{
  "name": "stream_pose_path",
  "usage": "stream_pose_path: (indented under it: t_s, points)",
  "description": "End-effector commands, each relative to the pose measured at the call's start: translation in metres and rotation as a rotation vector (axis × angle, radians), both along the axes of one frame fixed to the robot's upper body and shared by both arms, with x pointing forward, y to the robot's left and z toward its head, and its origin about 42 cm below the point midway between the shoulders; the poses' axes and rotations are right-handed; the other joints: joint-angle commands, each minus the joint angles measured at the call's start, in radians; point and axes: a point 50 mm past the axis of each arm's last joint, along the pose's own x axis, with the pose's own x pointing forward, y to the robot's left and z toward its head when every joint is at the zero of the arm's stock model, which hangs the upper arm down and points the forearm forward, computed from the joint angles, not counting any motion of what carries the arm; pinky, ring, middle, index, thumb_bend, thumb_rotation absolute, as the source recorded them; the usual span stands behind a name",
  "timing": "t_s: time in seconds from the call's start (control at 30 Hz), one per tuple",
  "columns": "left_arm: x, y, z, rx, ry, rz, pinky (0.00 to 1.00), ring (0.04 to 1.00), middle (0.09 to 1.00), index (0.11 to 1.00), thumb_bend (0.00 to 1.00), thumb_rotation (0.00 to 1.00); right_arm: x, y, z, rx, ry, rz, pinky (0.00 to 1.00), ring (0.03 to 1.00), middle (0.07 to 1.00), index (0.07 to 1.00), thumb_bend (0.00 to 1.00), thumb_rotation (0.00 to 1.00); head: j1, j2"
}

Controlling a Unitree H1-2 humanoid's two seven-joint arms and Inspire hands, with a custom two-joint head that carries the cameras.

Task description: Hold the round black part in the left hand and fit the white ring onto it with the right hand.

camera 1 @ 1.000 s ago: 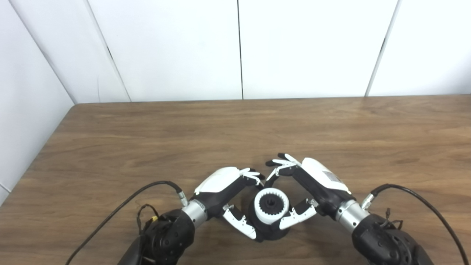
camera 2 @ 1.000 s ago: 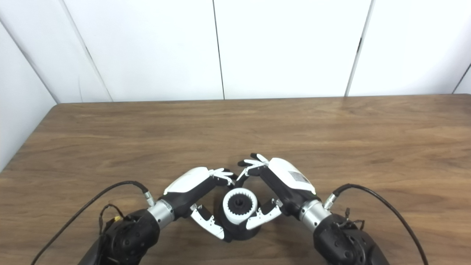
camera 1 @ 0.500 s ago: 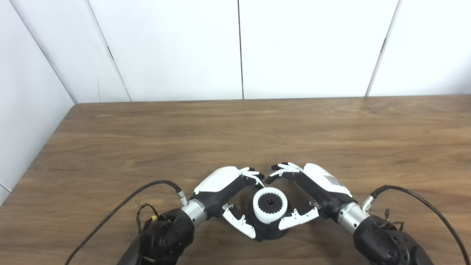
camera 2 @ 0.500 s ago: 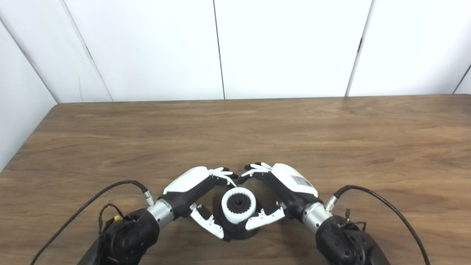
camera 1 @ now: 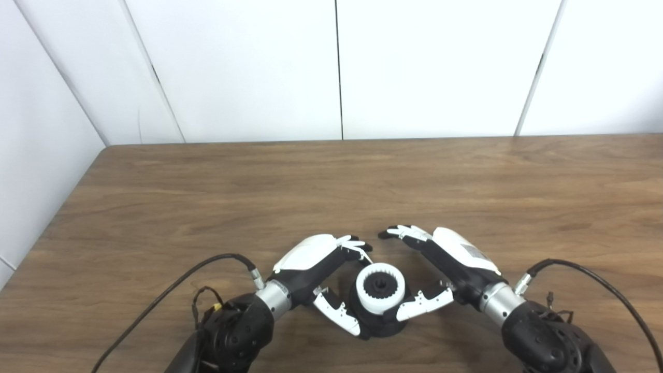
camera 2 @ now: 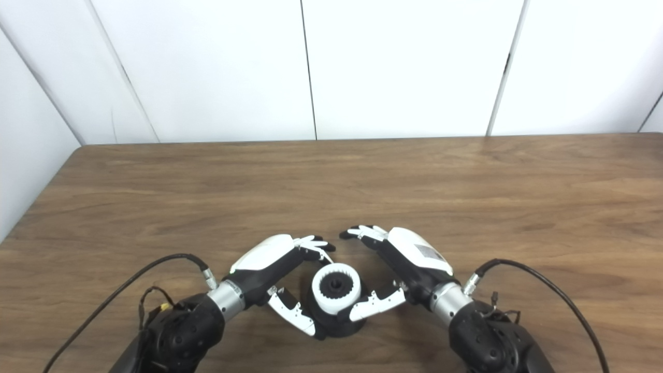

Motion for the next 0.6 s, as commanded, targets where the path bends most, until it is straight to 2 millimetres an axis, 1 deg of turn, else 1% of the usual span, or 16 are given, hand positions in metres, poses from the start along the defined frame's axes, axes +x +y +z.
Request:
stream_pose_path:
  t_s: [0.0, 0.13, 0.23, 0.43, 0.57]
  points:
    - [0.004, 0.002, 0.01, 0.006, -0.041, -0.005, 0.97, 0.974, 0.904, 0.595, 0.91, 0.28, 0.008, 0.0, 0.021, 0.017, -0.074, 0.007, 0.9, 0.982, 0.95, 0.928, 1.0, 0.48, 0.0, 0.0]
    - [0.004, 0.003, 0.009, 0.007, -0.036, -0.003, 0.98, 0.979, 0.907, 0.596, 0.91, 0.28, 0.01, -0.005, 0.025, -0.005, -0.084, 0.003, 0.9, 0.991, 0.964, 0.944, 1.0, 0.51, -0.001, -0.001]
    - [0.005, 0.004, 0.008, 0.007, -0.04, 0.0, 0.96, 0.976, 0.905, 0.591, 0.91, 0.27, 0.012, -0.009, 0.028, -0.012, -0.089, -0.001, 0.9, 0.994, 0.97, 0.946, 1.0, 0.53, -0.003, -0.003]
    - [0.009, 0.009, 0.009, 0.011, -0.028, 0.004, 0.97, 0.981, 0.907, 0.595, 0.91, 0.27, 0.017, -0.019, 0.035, -0.005, -0.088, -0.021, 0.91, 1.0, 0.982, 0.947, 1.0, 0.53, -0.004, -0.005]
    - [0.012, 0.015, 0.012, 0.017, -0.012, 0.003, 0.96, 0.992, 0.922, 0.631, 0.89, 0.28, 0.018, -0.025, 0.038, -0.004, -0.086, -0.04, 0.91, 1.0, 0.988, 0.947, 1.0, 0.52, -0.004, -0.008]
